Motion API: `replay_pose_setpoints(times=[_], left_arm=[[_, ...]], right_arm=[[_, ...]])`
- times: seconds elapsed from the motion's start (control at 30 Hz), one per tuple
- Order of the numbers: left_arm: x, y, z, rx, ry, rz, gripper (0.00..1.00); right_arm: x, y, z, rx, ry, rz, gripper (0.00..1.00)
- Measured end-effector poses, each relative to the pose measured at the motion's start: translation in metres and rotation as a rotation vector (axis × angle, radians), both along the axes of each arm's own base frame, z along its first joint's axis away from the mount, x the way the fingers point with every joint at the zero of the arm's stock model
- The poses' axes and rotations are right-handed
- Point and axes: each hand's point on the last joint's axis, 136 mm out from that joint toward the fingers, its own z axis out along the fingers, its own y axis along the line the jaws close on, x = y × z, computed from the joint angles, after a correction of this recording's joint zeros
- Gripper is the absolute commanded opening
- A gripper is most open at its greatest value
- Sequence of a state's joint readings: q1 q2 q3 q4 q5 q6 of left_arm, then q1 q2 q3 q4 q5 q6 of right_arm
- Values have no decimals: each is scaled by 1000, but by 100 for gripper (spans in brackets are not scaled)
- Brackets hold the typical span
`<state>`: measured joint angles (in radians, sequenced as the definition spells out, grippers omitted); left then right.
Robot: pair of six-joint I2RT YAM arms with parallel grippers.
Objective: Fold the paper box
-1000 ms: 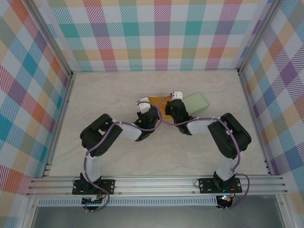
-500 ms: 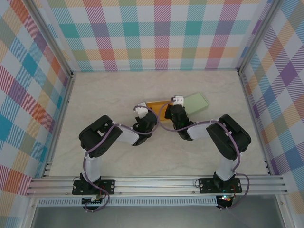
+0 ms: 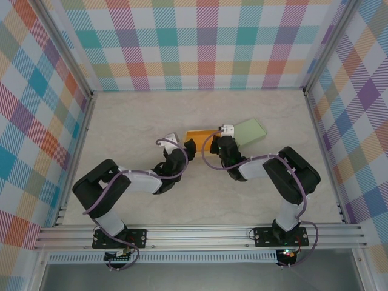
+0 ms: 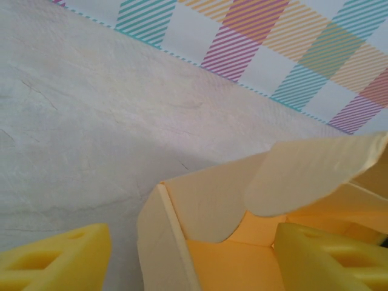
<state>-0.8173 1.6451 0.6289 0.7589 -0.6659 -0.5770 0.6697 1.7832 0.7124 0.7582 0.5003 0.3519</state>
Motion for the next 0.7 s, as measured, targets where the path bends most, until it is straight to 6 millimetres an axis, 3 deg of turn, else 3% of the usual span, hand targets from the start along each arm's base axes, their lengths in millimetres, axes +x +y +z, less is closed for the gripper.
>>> replay_pose_setpoints(times=[0.07, 0.2, 0.5, 0.63, 0.7], left_arm=[[-6, 5, 5, -17, -5, -1, 85], [-20, 14, 16, -28, -9, -11, 91], [-51, 44, 75, -93, -74, -5, 89], [-61, 62, 102, -81, -91, 22, 88], [-62, 68, 113, -60, -88, 32, 90]], right_arm=[[0, 0, 0, -1, 1, 2, 11], [-5, 4, -6, -23, 20, 26, 12], [-14, 12, -16, -78, 49, 74, 19], [-18, 15, -20, -102, 63, 93, 33], [-21, 16, -21, -114, 70, 105, 49]])
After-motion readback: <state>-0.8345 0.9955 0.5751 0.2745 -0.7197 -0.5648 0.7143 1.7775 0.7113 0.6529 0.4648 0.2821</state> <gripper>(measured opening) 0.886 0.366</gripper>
